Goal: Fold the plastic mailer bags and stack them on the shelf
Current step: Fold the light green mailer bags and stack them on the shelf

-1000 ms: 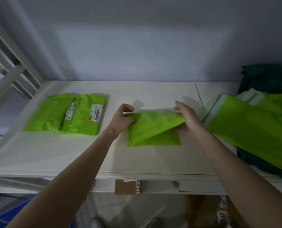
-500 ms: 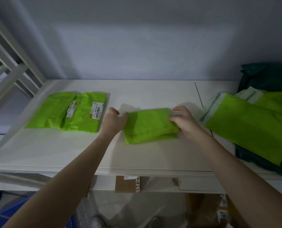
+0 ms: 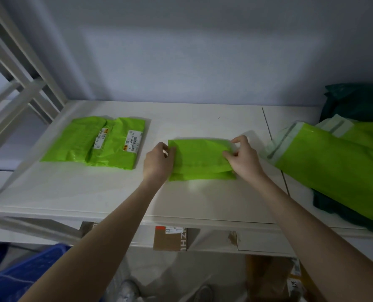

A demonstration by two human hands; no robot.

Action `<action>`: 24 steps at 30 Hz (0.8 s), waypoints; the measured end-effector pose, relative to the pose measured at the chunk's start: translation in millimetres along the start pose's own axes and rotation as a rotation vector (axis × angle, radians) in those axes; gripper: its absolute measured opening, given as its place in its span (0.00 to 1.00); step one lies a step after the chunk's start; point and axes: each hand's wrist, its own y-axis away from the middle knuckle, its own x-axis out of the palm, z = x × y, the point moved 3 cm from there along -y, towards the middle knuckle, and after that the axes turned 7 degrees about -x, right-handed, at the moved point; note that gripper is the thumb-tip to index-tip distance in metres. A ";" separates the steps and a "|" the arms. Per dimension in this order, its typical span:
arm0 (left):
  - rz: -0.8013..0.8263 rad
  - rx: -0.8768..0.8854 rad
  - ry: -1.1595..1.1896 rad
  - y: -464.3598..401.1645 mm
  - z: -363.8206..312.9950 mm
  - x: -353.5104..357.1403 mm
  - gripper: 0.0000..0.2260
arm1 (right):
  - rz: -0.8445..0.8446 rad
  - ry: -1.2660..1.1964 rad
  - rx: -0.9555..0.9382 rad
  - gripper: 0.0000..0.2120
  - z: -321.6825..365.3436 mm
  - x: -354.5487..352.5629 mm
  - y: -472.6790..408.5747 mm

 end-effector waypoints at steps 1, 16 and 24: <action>-0.012 0.009 -0.012 2.1 0.9 1.6 0.13 | -0.012 0.037 -0.024 0.16 -0.8 0.2 0.7; -0.037 0.091 -0.111 7.0 9.7 17.8 0.12 | -0.046 0.197 -0.230 0.15 -5.8 -2.0 2.9; -0.026 0.125 -0.224 5.4 4.2 16.5 0.12 | -0.031 0.273 -0.256 0.15 -7.0 3.4 5.4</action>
